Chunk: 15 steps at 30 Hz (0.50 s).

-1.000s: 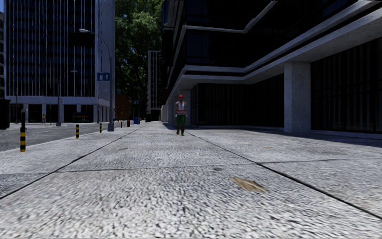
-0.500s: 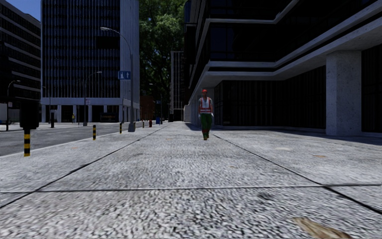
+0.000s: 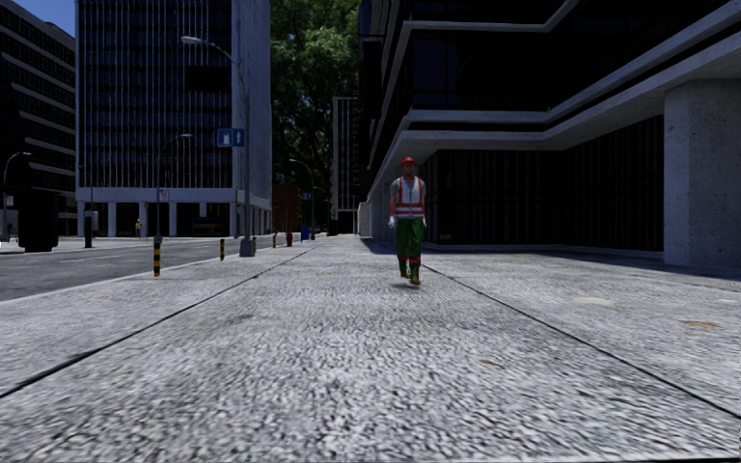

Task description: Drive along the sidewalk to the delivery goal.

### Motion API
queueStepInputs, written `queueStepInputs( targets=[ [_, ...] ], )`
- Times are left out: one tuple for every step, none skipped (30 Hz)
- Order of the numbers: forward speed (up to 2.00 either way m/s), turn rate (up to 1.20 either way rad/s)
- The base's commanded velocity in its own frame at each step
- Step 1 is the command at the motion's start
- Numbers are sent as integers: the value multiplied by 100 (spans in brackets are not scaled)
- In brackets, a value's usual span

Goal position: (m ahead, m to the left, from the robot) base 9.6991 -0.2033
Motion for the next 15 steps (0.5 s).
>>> queueStepInputs(
  targets=[
    [171,32],
    [170,36],
    [170,38],
    [170,38],
    [170,38],
    [170,38],
    [170,38],
    [169,38],
    [168,39],
    [168,39],
    [167,40],
    [167,41],
    [167,41],
    [166,42],
    [166,42]
  ],
)
